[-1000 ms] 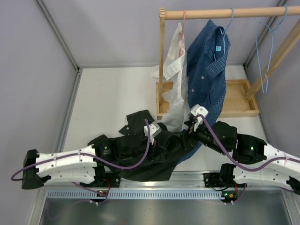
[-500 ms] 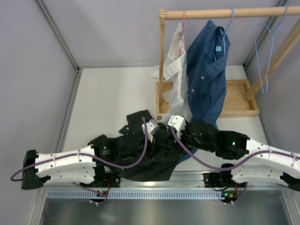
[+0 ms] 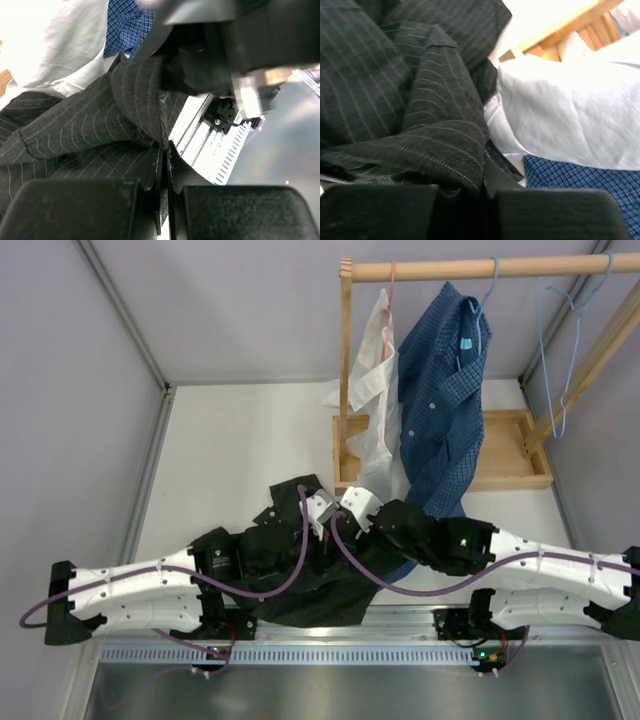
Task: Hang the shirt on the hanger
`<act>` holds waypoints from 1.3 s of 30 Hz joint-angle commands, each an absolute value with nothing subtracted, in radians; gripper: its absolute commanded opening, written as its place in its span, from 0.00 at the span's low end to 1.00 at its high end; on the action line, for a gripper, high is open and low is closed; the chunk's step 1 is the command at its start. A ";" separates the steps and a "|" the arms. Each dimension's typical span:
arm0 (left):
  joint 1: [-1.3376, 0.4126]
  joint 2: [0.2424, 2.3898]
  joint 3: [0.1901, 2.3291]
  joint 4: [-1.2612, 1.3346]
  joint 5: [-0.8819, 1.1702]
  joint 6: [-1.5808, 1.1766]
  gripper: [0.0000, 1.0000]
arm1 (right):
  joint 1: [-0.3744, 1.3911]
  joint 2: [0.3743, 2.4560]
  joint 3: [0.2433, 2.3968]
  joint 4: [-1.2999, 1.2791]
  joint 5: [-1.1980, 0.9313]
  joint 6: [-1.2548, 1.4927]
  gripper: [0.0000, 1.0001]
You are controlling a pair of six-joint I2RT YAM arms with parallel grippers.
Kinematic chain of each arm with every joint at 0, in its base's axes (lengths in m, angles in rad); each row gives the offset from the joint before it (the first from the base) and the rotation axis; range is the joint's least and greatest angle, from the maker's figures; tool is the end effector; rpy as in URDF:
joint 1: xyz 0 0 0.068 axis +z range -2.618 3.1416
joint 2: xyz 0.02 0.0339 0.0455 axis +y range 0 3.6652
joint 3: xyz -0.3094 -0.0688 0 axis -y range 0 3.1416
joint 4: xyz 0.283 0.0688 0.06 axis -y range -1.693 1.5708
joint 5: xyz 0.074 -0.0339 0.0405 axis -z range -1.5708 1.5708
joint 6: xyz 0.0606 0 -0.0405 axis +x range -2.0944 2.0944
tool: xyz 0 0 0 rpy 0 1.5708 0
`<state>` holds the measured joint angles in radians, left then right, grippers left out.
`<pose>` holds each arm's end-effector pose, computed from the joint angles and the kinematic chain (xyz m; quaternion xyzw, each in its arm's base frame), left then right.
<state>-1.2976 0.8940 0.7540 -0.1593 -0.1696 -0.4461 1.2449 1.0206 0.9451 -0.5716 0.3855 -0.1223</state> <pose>0.0753 -0.2309 0.3352 0.2853 0.7509 -0.4091 0.4328 0.1012 0.2284 0.3373 -0.4888 0.7351 0.0876 0.4615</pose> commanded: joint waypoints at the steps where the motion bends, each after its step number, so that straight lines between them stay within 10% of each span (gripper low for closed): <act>1: -1.299 0.873 0.801 -0.149 -0.196 -0.446 0.02 | 1.238 1.005 0.956 -0.470 0.511 -0.121 0.00; 3: -1.299 0.882 0.871 -0.282 -0.297 -0.477 0.36 | 1.239 0.947 0.945 -0.460 0.485 -0.101 0.00; 4: -1.298 0.905 0.903 -0.346 -0.468 -0.535 0.79 | 1.238 0.916 0.919 -0.448 0.476 -0.091 0.00; 6: -1.296 0.925 0.972 -0.507 -0.642 -0.607 0.98 | 1.238 0.817 0.870 -0.408 0.469 -0.075 0.00; 9: -1.250 0.949 0.996 -0.574 -0.808 -0.735 0.98 | 1.238 0.708 0.779 -0.318 0.419 -0.075 0.00; 16: -0.999 1.028 0.983 -0.522 -0.505 -0.952 0.98 | 1.238 0.630 0.719 -0.264 0.390 -0.078 0.00; 39: -0.953 1.011 0.661 -0.282 -0.387 -1.287 0.90 | 1.238 0.686 0.742 -0.219 0.315 -0.084 0.00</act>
<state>-0.9791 0.9985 0.6903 -0.4007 -0.3473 -1.1812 1.2449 0.6846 0.7193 -0.3141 0.3511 -0.0864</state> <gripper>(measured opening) 0.905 0.004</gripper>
